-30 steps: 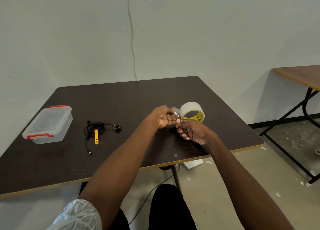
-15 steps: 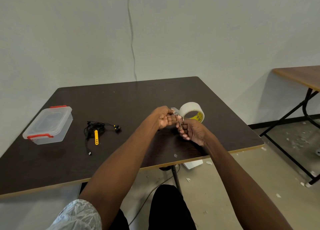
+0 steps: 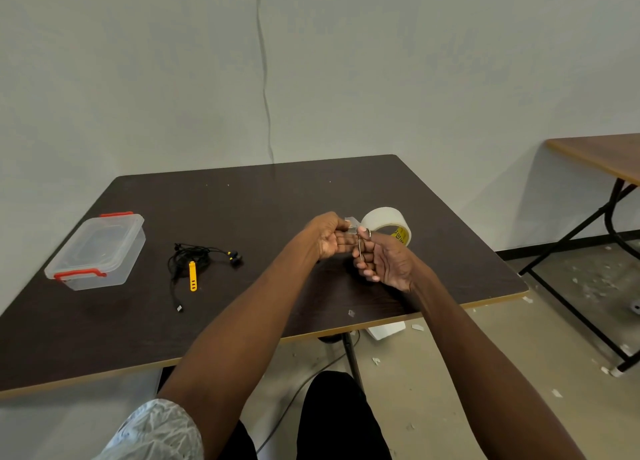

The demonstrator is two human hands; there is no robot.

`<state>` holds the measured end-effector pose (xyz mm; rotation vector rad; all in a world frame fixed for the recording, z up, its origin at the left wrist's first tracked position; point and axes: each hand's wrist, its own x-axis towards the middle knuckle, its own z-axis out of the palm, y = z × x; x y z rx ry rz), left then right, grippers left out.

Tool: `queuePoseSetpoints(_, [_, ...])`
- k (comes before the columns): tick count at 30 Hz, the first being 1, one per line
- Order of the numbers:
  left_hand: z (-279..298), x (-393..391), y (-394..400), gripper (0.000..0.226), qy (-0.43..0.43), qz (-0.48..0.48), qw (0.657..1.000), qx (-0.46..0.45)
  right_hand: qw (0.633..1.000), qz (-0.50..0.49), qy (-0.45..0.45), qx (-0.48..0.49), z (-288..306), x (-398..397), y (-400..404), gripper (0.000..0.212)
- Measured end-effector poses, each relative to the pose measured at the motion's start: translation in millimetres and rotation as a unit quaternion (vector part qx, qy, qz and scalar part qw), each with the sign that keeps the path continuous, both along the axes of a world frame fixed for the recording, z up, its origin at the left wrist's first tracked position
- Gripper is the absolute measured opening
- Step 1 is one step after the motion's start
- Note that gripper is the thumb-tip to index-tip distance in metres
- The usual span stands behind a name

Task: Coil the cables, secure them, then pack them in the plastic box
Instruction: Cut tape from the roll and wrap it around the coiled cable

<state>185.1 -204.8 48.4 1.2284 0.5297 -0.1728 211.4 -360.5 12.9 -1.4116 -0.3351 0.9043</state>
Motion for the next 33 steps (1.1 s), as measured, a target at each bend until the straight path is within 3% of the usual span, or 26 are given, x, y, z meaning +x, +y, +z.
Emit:
queuePoseSetpoints(22, [0.0, -1.7, -2.8, 0.020, -0.009, 0.012, 1.000, -0.001, 0.998, -0.048, -0.038, 0.007, 1.2, -3.7, 2.9, 0.039])
queuePoseSetpoints(28, [2.1, -4.6, -3.6, 0.020, -0.009, 0.015, 1.000, -0.003, 0.997, -0.069, -0.043, 0.012, 0.1, -4.5, 0.9, 0.019])
queuePoseSetpoints(33, [3.4, -5.5, -5.0, 0.019, -0.011, 0.012, 1.000, -0.013, 0.996, -0.074, -0.053, 0.007, 3.5, -7.4, 0.7, 0.025])
